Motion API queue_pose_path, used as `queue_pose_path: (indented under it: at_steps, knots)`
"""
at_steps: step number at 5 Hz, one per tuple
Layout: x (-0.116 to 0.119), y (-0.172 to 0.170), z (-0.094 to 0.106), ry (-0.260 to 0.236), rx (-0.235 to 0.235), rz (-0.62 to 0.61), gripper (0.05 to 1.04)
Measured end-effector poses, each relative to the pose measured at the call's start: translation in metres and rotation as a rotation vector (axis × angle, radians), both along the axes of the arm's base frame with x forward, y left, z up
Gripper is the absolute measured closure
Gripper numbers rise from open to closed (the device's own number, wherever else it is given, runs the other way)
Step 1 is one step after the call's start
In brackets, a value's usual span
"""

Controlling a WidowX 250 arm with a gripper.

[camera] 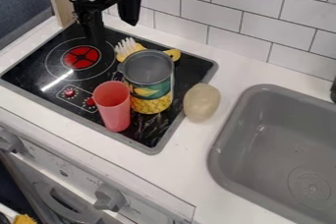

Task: Moved the yellow brush to the bottom left side of the stove.

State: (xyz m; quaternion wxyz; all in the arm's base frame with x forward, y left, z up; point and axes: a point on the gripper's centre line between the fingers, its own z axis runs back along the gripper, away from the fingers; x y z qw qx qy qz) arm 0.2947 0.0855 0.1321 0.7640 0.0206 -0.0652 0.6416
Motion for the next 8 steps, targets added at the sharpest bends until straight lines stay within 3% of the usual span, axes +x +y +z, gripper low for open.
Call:
queue_pose_path:
  at_steps: [2,4,6,8]
  knots:
    - [0.007,0.002,-0.015,0.035,-0.045,0.06,0.083]
    - [0.031,0.01,-0.036,0.053,-0.086,0.187,0.083]
    - [0.054,0.01,-0.061,0.053,-0.072,0.233,0.083]
    - [0.059,-0.004,-0.078,0.08,-0.047,0.233,0.083]
